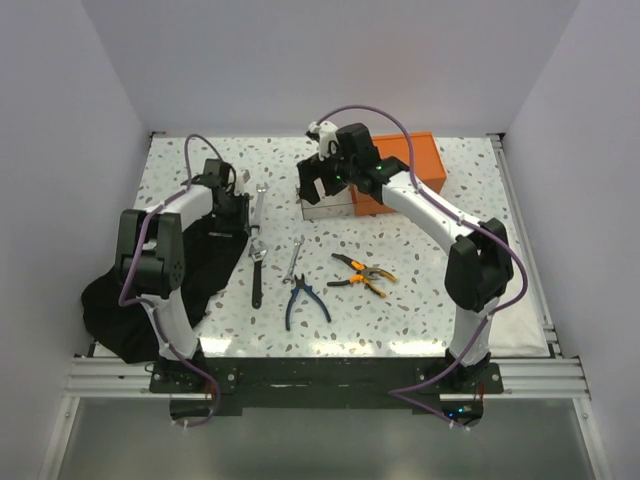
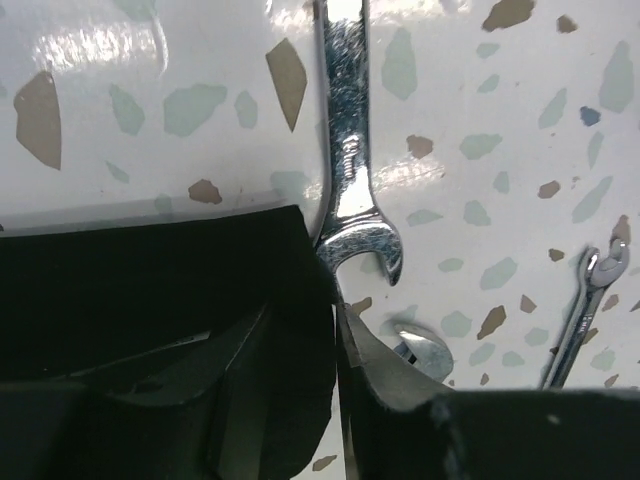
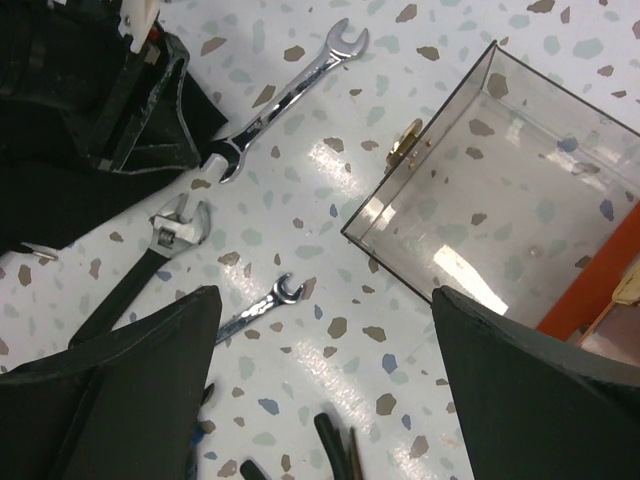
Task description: Sort the tools into containers
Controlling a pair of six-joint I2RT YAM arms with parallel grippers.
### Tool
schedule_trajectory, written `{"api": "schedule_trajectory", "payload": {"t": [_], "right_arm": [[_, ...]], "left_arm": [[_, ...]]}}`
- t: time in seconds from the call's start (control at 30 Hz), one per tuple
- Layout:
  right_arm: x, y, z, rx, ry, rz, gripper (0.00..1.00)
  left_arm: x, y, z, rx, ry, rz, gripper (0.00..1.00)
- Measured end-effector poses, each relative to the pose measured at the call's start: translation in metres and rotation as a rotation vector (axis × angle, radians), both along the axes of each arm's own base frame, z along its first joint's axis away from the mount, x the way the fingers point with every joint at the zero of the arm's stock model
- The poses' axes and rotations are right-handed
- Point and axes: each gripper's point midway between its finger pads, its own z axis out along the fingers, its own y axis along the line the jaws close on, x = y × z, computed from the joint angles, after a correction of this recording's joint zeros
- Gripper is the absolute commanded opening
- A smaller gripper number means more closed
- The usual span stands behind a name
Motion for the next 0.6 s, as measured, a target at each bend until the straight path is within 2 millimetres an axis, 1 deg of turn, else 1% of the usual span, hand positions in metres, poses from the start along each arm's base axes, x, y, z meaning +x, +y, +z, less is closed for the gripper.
{"api": "schedule_trajectory", "payload": {"t": [0.17, 0.3, 0.4, 0.5, 0.6], "right_arm": [[-0.003, -0.002, -0.009, -0.012, 0.017, 0.000, 0.91], [-0.006, -0.004, -0.013, -0.019, 0.026, -0.001, 0.91], [-0.007, -0.005, -0.015, -0.022, 0.029, -0.003, 0.92], [-0.006, -0.006, -0.016, -0.027, 0.027, -0.009, 0.92], [-0.006, -0.007, -0.016, -0.030, 0.025, -0.014, 0.92]], "left_arm": [[0.015, -0.009, 0.019, 0.007, -0.051, -0.005, 0.40], [0.026, -0.017, 0.034, -0.021, -0.085, -0.008, 0.42], [0.033, -0.022, 0.042, -0.040, -0.108, -0.016, 0.45], [0.042, -0.029, 0.041, -0.048, -0.116, -0.026, 0.46], [0.051, -0.034, 0.030, -0.044, -0.105, -0.034, 0.46]]}}
